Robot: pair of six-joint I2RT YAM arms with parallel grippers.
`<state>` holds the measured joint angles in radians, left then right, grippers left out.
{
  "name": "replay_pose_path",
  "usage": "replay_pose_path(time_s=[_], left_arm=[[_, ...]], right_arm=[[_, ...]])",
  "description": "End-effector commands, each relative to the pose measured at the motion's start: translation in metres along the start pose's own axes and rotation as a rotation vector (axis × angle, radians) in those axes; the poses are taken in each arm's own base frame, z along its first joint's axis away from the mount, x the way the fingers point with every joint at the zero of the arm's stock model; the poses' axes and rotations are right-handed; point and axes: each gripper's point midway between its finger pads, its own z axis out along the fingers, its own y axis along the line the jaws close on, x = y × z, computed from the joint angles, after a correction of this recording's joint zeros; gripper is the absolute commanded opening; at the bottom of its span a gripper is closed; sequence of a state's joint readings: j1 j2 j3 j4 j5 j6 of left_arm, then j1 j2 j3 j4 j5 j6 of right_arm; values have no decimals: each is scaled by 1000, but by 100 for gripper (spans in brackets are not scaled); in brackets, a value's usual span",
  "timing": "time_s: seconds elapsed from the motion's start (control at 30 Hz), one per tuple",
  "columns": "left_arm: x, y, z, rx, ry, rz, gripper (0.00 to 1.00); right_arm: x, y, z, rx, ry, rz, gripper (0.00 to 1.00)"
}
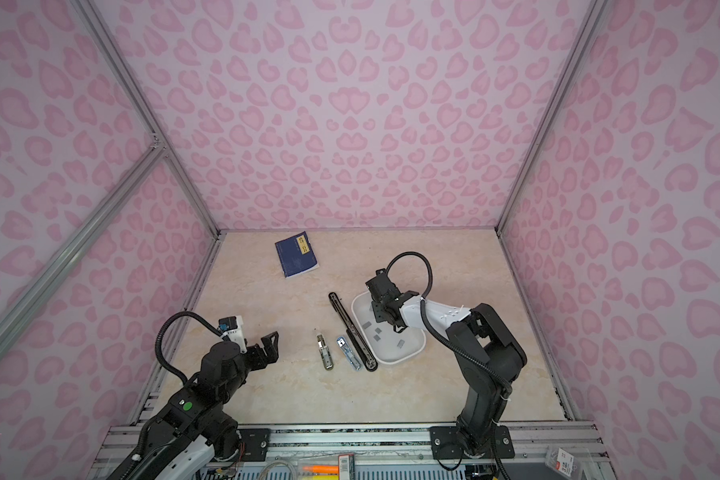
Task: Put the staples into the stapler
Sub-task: 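Lower the right gripper toward the grey staple blocks in the tray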
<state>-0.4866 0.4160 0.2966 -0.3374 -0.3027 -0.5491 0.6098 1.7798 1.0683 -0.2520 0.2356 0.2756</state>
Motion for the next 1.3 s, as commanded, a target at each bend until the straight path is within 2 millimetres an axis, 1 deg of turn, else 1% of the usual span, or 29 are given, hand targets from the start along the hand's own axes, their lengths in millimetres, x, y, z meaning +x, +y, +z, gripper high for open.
replay_pose_path(time_s=[0.0, 0.13, 0.3, 0.47, 0.6, 0.8, 1.0, 1.27], left_arm=[[-14, -2, 1, -4, -56, -4, 99], [-18, 2, 2, -42, -69, -4, 98], [-14, 4, 1, -48, -51, -12, 98], [-16, 7, -6, -36, -86, -31, 98], [-19, 10, -9, -37, -114, -42, 97], [-18, 10, -9, -41, -107, -45, 97], [-18, 10, -9, -41, -109, -47, 97], [-19, 11, -9, -44, -111, -47, 97]], right_arm=[[-3, -10, 8, 56, 11, -37, 43], [1, -13, 19, 60, 34, -44, 43], [6, -9, 32, 44, 62, -55, 41], [5, -7, 38, 39, 60, -55, 40], [10, -4, 43, 18, 75, -45, 39], [13, -5, 40, 11, 70, -23, 36], [16, -13, 33, 41, 59, -10, 37], [23, -10, 37, 25, 72, -2, 37]])
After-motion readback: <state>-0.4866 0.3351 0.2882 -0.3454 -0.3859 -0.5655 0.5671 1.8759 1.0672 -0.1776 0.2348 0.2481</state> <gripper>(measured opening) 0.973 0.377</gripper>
